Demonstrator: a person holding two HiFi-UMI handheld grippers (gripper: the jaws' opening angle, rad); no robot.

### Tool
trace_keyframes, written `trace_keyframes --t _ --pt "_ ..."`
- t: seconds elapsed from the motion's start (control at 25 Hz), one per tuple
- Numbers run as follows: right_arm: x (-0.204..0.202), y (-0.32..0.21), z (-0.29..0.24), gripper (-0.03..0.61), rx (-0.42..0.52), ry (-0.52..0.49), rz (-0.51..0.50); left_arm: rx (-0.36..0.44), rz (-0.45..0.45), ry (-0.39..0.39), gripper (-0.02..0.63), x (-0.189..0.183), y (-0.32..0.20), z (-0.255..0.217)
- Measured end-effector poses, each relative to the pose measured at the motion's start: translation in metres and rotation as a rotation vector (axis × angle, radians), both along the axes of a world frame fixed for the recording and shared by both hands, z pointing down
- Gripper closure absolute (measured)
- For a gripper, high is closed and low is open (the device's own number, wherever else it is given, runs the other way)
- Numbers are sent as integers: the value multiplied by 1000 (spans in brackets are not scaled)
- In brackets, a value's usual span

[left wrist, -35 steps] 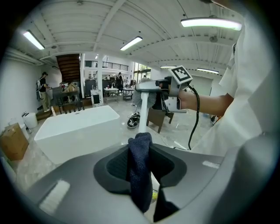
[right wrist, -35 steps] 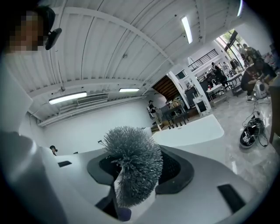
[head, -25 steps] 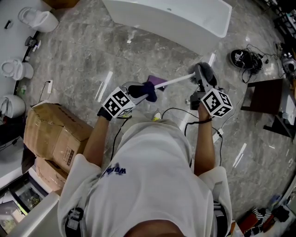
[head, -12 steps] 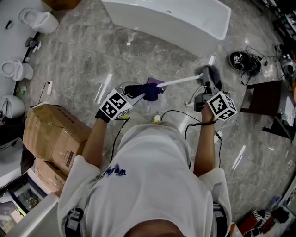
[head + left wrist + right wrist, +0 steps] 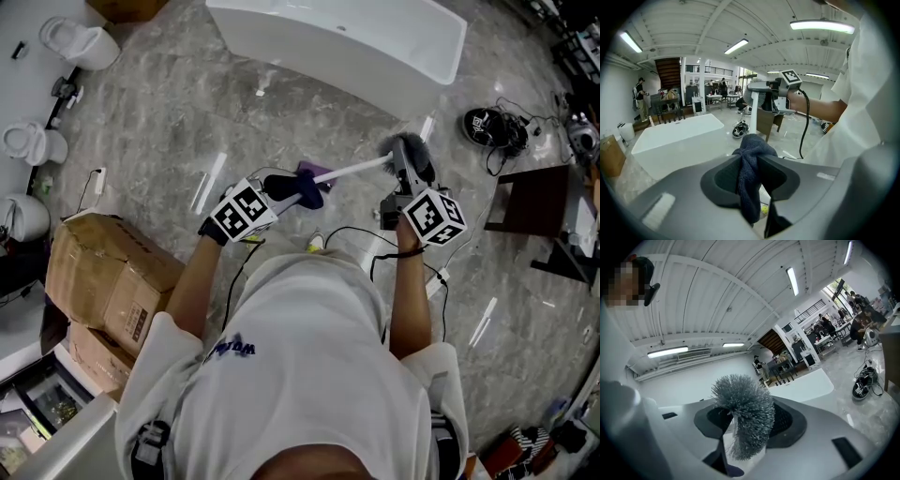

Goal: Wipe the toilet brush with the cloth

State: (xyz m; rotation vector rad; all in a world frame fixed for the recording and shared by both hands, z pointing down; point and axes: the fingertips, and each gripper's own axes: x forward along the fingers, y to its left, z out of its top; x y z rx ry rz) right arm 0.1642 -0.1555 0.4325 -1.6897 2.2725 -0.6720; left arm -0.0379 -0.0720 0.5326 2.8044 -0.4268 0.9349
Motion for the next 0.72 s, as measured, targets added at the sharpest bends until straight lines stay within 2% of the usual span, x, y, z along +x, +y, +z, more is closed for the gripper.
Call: trace_keyframes --t 0.12,0.28,0.6,0.72 --pt "-5 1 2 379 -2 -1 -15 -25 -7 20 515 0 2 0" --pt "-15 1 8 382 -9 15 -37 -10 -10 13 512 3 0 1" --pt "-84 11 29 383 -40 82 -181 40 -37 95 513 40 -3 -20" --pt "-96 15 38 385 -59 72 -210 63 -53 115 512 48 -5 -27"
